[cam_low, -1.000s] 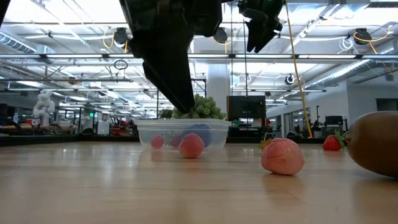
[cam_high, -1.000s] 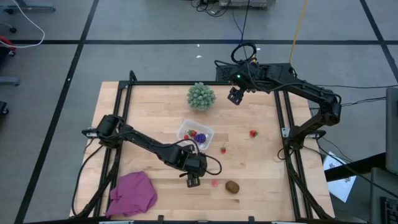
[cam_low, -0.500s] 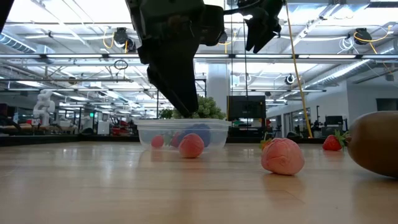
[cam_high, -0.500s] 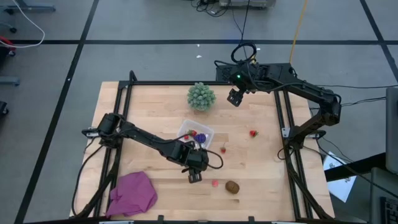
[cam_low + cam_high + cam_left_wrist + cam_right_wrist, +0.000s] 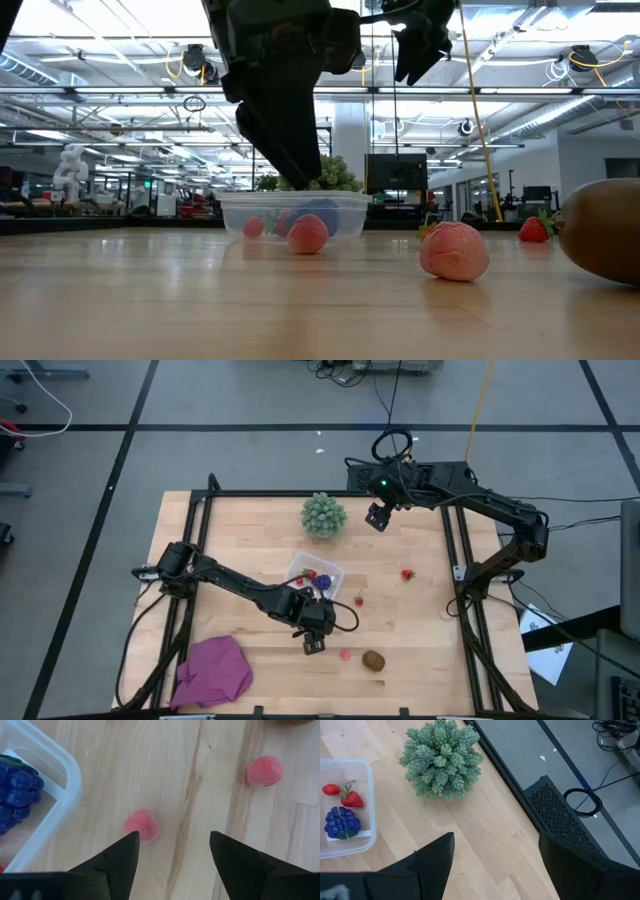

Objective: Pick and placing Produce into tupperware
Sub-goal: Put the left apricot into the transparent bin

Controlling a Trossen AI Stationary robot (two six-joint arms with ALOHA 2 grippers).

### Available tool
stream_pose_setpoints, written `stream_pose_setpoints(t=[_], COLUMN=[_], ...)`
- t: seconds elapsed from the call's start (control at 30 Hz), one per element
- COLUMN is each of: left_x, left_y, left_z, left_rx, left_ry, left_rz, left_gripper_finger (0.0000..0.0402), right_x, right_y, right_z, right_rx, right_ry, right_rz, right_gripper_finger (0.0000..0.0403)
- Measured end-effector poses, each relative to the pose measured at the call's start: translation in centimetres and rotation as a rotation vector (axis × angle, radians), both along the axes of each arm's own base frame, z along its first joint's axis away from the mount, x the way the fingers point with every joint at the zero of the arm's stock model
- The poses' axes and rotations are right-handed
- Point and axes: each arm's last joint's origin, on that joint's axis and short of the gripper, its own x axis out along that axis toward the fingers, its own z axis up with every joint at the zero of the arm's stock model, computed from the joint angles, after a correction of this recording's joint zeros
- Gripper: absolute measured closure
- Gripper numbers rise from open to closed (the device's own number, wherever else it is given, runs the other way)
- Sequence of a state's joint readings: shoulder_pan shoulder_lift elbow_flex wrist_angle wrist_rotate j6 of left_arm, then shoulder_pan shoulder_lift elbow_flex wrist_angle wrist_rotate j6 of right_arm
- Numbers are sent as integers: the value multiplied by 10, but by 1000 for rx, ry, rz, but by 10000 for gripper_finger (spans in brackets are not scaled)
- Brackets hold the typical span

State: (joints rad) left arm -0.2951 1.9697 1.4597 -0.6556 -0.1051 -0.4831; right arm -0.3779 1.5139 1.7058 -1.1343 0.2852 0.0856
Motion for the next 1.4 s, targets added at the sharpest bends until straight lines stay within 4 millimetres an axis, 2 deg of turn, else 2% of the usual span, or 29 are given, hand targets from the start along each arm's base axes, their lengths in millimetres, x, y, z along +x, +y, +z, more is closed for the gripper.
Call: stream_pose_setpoints(t=[0.53,0.73,1.17,1.4], left_x=[1,5,10,13], left_y=[-5,-5,-1,2], left_z=[-4,-16,-29,-29], left_rx=[-9,0,26,17], left_ry=[-3,9,27,16], left_rz=[8,12,25,28], left_gripper_finger=[156,156,156,156], right_x=[0,0,0,0], right_y=[0,0,0,0], right_z=[0,0,0,0], right_rx=[-4,-4,-3,-2], right_ry=[4,5,4,6], right_rz=[9,10,10,10], right_gripper_finger=[121,121,121,121])
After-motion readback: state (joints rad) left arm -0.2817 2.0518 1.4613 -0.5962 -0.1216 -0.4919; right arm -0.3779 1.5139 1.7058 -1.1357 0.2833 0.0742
